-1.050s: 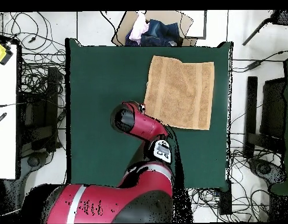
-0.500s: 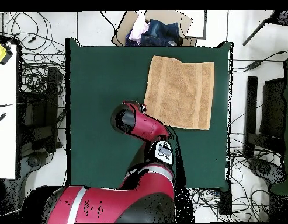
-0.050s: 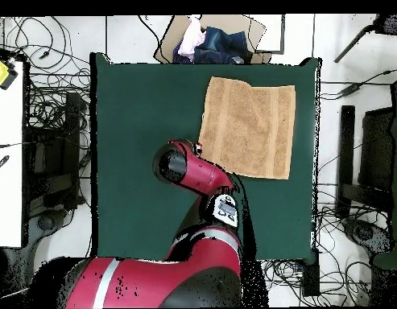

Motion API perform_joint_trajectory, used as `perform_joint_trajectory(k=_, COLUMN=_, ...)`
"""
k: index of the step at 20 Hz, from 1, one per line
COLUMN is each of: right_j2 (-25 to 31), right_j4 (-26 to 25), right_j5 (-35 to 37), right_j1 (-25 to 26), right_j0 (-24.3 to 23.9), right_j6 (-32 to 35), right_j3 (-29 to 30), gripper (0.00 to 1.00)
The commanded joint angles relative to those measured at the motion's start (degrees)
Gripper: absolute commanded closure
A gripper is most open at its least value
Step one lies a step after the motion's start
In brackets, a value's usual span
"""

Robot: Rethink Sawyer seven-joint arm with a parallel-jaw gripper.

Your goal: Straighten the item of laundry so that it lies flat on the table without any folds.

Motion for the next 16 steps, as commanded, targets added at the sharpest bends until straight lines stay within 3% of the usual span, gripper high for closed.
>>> perform_joint_trajectory(k=1, right_j2=2.4, right_j4=0.3, right_j5=3.6, right_j1=-0.4, right_j0=-3.5, right_j6=12.2, right_j3=2.5, gripper=0.0)
perform_joint_trajectory(k=10, right_j2=8.9, right_j4=-6.2, right_j5=1.7, right_j1=0.6, right_j0=-14.5, right_j6=6.1, right_j3=0.7, gripper=0.0)
perform_joint_trajectory(k=16, right_j2=10.1, right_j4=-8.2, right_j5=0.8, right_j1=1.8, right_j0=-15.3, right_j6=7.8, right_j3=-0.2, gripper=0.0)
